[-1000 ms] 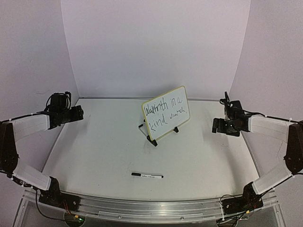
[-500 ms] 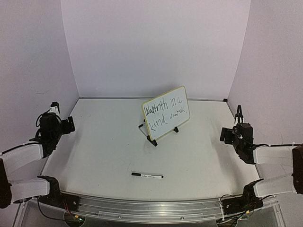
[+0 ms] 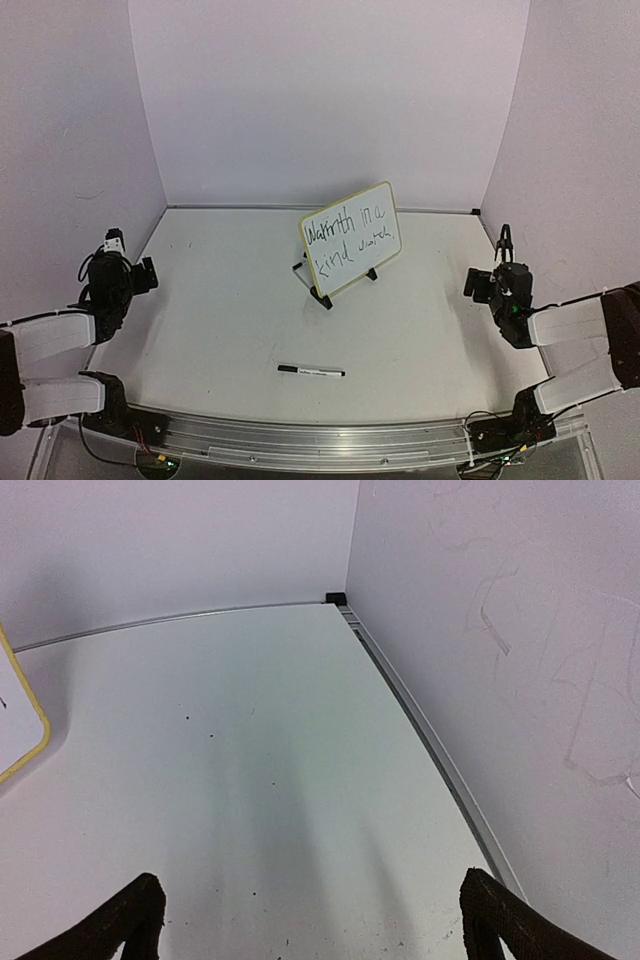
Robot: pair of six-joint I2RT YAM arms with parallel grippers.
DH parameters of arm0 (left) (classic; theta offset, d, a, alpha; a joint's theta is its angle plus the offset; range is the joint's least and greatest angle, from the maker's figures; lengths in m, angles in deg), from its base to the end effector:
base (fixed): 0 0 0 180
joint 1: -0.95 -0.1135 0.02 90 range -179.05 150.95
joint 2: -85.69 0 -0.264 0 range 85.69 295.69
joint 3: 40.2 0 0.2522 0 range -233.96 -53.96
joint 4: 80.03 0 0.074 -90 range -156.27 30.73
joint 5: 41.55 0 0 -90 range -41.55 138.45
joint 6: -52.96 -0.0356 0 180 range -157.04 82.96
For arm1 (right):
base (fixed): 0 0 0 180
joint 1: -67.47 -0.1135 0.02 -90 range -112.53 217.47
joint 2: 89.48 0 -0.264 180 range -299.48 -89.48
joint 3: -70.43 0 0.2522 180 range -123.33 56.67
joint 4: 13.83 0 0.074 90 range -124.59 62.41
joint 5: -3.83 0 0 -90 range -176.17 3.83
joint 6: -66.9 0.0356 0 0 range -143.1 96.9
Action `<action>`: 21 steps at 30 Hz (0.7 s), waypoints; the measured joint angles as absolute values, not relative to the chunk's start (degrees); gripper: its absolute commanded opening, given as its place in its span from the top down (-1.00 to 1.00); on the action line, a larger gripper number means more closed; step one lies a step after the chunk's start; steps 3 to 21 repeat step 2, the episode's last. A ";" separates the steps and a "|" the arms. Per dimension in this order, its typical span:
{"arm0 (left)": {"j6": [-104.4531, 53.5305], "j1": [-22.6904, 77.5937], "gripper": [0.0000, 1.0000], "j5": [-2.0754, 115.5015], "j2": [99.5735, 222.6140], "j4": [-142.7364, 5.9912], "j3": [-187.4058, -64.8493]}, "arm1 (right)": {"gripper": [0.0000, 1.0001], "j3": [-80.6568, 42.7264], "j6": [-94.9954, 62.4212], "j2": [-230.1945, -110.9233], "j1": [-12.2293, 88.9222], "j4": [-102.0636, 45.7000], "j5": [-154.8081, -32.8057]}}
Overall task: Write a sentence on the whiteboard
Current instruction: Reset both arms
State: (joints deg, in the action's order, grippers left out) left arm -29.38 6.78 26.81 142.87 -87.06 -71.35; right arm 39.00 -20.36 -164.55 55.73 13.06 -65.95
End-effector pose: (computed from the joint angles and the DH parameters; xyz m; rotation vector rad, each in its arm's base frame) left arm 0.2051 -0.0077 0.1898 -0.2841 1.8614 0.1978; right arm 0.2349 0.0362 0.1636 0.0983 1.8447 -0.1524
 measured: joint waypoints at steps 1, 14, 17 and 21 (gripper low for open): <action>-29.36 6.78 -0.88 26.82 142.71 -87.35 -71.33 | -0.97 39.00 -20.34 -164.53 55.73 13.26 -66.05; -29.35 6.78 -0.88 26.82 142.66 -87.64 -71.32 | -0.97 39.00 -20.34 -164.52 55.73 13.39 -66.10; -29.35 6.78 -0.88 26.82 142.66 -87.64 -71.32 | -0.97 39.00 -20.34 -164.52 55.73 13.39 -66.10; -29.35 6.78 -0.88 26.82 142.66 -87.64 -71.32 | -0.97 39.00 -20.34 -164.52 55.73 13.39 -66.10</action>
